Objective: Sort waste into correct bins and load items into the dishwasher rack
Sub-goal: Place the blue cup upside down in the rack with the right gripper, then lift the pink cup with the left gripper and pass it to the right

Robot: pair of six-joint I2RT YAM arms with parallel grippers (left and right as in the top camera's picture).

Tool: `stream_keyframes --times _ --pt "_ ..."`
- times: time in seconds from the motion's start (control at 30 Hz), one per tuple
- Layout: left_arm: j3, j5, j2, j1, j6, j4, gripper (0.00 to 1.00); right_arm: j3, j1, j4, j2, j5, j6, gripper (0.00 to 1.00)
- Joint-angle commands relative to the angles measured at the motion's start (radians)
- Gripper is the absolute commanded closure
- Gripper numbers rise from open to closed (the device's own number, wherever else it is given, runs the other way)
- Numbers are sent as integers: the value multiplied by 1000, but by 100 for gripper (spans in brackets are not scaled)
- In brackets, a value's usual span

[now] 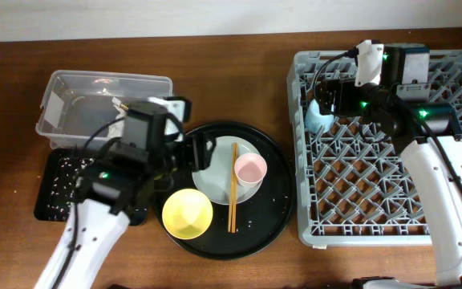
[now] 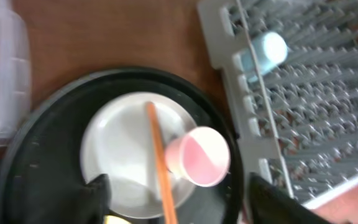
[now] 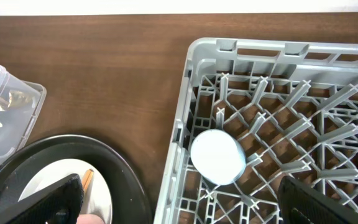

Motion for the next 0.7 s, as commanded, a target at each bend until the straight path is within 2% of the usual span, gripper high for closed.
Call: stream_keyframes --times 0.0,0.03,0.2,0.33,0.43,0.47,0.5,0.53,0.63,0.67 --pt "-1 51 115 -92 -53 13 45 8 3 0 5 -9 6 2" --pt "-1 51 157 -112 -65 23 48 8 3 0 5 -8 6 2" --pt "-1 44 401 -172 -116 121 49 8 3 0 5 -9 6 2" --pt "-1 15 469 -174 -116 126 50 8 3 0 5 -8 6 2" --pt "-1 14 498 -206 -116 130 54 8 3 0 5 -9 6 2" --pt "-1 -2 507 -221 -116 129 57 8 3 0 5 -8 6 2" --pt "-1 -34 507 -232 -116 126 65 8 3 0 5 -9 6 2" --pt "-1 -39 507 -235 -116 130 69 8 3 0 5 -8 6 2" --pt "-1 -66 507 -235 -116 132 71 8 3 0 5 -8 6 2" --pt "-2 -73 507 -235 -116 132 77 8 3 0 5 -9 6 2"
